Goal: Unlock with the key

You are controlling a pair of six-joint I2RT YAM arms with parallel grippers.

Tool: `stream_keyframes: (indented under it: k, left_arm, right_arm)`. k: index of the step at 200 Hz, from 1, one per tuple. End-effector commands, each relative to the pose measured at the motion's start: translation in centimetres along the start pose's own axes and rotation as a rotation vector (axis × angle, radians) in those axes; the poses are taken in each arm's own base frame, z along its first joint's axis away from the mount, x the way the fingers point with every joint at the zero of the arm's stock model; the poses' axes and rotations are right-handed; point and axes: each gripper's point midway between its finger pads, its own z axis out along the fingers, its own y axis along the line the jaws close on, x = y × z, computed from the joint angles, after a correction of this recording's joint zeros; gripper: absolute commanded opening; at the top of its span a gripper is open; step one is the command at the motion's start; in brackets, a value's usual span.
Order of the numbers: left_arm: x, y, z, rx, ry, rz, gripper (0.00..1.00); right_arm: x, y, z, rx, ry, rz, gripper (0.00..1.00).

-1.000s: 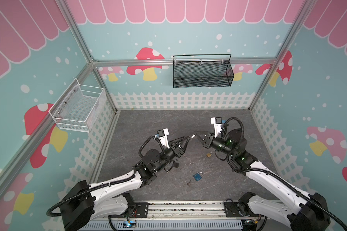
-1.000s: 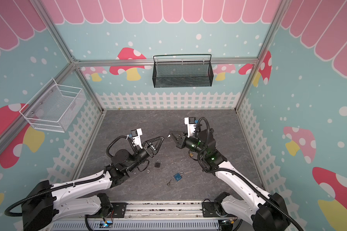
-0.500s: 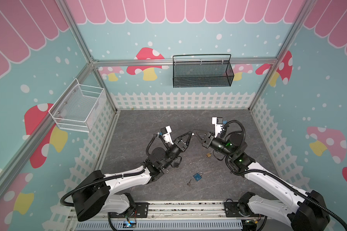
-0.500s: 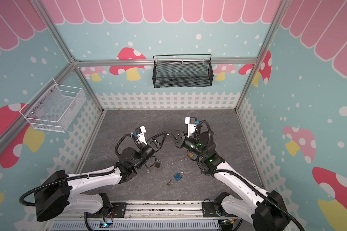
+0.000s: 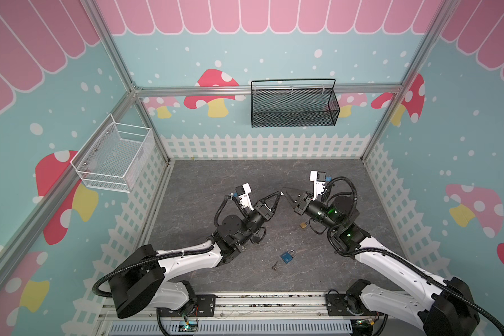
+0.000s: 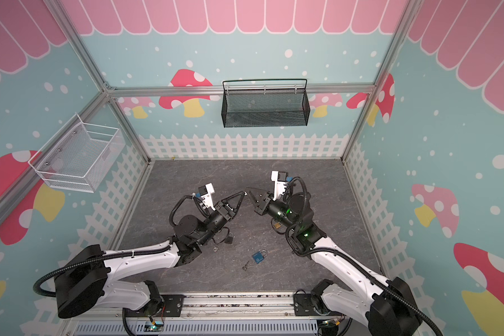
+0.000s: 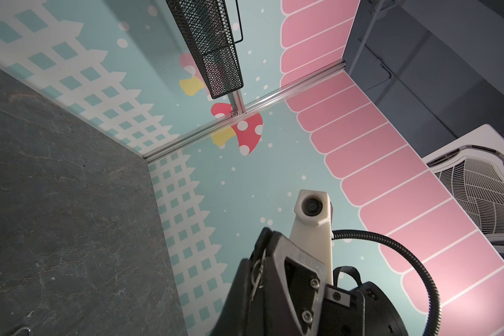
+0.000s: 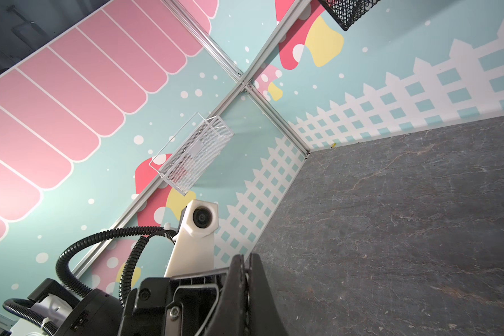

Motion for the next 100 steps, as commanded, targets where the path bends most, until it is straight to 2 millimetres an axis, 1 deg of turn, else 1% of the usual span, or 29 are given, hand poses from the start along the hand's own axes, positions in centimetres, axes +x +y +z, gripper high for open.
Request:
stream_keyframes:
  k: [1, 13, 26, 42, 47, 71, 100]
  left_arm:
    - [-0.31, -2.72, 0.39, 0.081, -0.001, -0.020, 0.07]
    - [-0.35, -2.64, 0.34, 0.075, -0.003, -0.014, 0.05]
    - [-0.46, -2.61, 0.28, 0.072, -0.008, -0.009, 0.00]
    - [-0.56, -3.00, 0.31, 0.081, -0.009, 0.001, 0.00]
    - [-0.23, -2.41, 0.41, 0.055, 0.006, 0.009, 0.00]
    - [-0.16, -2.70, 0.46, 0.064, 0.012, 0.029, 0.00]
    - [-0.35, -2.59, 0.19, 0.056, 0.005, 0.070, 0.00]
  right_arm:
    - [-0.30, 0.03, -0.33, 0.004, -0.028, -0.005, 0.00]
    - [-0.27, -0.01, -0.39, 0.004, -0.028, -0.006, 0.00]
    - [-0.25, -0.01, -0.51, 0.004, -0.030, -0.007, 0.00]
    - [-0.26, 0.27, -0.53, -0.005, -0.026, -0.015, 0.00]
    - [-0.27, 0.32, -0.52, -0.006, -0.024, -0.019, 0.00]
    - [-0.25, 0.34, -0.59, -0.007, -0.023, -0.023, 0.00]
    - [-0.42, 0.61, -0.67, -0.007, -0.024, -0.040, 0.00]
